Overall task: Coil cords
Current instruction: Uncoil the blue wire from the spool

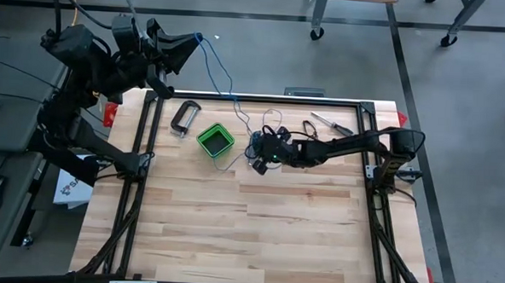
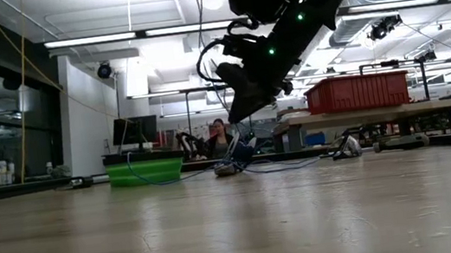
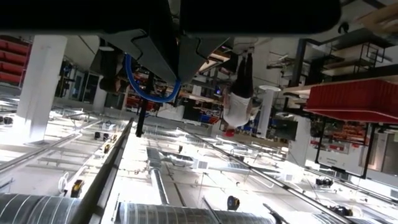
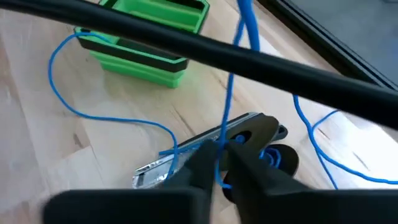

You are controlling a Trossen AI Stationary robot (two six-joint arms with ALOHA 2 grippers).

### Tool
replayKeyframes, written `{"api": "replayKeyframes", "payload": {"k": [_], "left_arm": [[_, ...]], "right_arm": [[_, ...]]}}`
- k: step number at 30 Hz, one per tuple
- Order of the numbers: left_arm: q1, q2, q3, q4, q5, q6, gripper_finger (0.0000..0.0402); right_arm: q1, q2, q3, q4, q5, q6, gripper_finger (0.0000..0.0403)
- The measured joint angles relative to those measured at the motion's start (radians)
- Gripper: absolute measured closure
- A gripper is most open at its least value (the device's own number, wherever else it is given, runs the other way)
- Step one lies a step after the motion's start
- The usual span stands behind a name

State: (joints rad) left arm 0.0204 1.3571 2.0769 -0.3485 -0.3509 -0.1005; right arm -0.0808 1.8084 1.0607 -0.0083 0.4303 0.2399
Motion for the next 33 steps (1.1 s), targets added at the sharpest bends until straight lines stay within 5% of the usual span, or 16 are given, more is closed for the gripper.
{"api": "replayKeyframes", "payload": {"k": [5, 12, 19, 23, 28, 33], "left_arm": [[0.0, 0.0, 0.0, 0.001, 0.0, 0.001, 0.0401], [-0.001, -0.018, 0.0, -0.016, -0.054, 0.122, 0.0396], [0.0, -0.058, 0.001, -0.294, -0.25, 0.076, 0.0333], [0.0, -0.064, -0.02, -0.586, -0.343, -0.091, 0.0294], [-0.001, -0.062, -0.203, -0.836, -0.351, -0.375, 0.0263], [-0.001, -0.063, -0.503, -0.736, -0.251, -0.508, 0.0253]], "right_arm": [[-0.01, -0.005, 0.0, -0.017, -0.028, 0.072, 0.04], [-0.01, -0.134, 0.0, -0.133, -0.2, 0.118, 0.0402], [-0.027, -0.322, 0.0, -0.2, -0.366, 0.113, 0.0402], [-0.031, -0.43, 0.0, -0.198, -0.431, 0.127, 0.0402], [-0.031, -0.569, 0.0, -0.171, -0.435, 0.179, 0.0403], [-0.031, -0.68, 0.0, -0.078, -0.435, 0.189, 0.0403]]}}
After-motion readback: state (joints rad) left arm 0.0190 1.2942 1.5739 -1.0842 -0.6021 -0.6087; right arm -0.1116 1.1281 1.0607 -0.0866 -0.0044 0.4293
